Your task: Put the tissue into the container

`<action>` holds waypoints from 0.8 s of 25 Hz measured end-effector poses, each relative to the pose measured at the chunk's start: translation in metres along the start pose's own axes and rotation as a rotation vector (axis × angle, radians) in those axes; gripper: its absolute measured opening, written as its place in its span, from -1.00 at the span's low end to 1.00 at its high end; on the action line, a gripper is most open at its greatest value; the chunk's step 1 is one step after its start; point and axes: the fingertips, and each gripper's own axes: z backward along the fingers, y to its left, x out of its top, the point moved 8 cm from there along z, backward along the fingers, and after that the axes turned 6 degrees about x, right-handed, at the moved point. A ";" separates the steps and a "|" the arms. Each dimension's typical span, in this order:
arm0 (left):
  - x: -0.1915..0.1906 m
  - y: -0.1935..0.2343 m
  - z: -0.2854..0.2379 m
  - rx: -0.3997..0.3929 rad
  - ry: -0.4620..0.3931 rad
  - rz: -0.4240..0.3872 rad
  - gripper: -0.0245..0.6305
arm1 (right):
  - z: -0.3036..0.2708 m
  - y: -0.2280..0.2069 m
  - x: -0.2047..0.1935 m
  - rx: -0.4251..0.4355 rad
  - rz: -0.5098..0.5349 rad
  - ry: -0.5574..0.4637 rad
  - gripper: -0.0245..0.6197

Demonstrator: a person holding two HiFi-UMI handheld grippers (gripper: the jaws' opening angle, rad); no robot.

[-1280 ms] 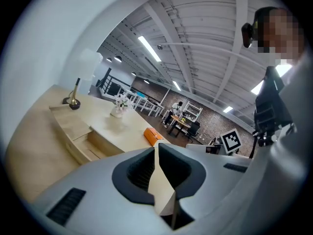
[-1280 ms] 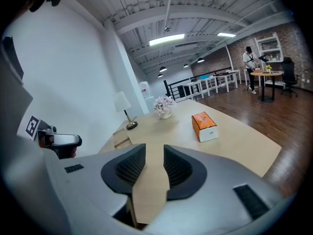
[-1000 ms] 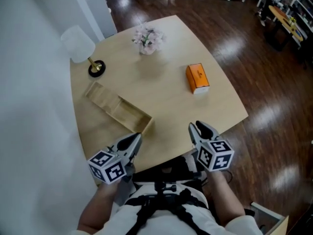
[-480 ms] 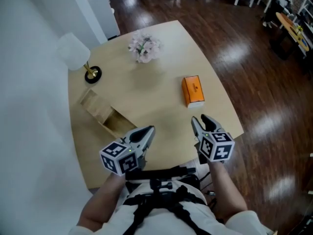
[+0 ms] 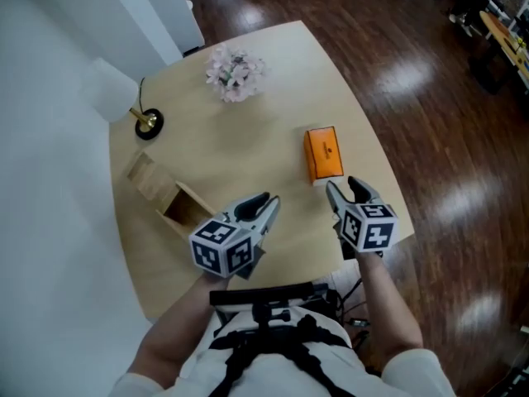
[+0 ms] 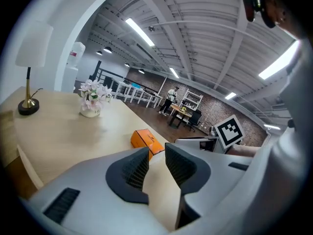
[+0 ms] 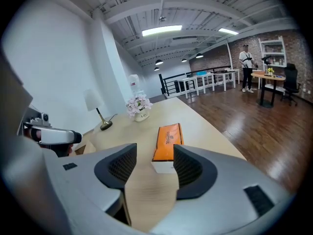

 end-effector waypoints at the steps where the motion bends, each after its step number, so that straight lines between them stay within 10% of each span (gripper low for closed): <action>1: 0.001 0.000 -0.008 0.000 0.008 -0.001 -0.64 | -0.006 -0.005 0.001 -0.001 -0.002 0.007 -0.20; 20: 0.000 0.015 -0.132 0.008 0.167 0.043 -0.61 | -0.118 -0.069 0.008 0.019 -0.073 0.159 0.18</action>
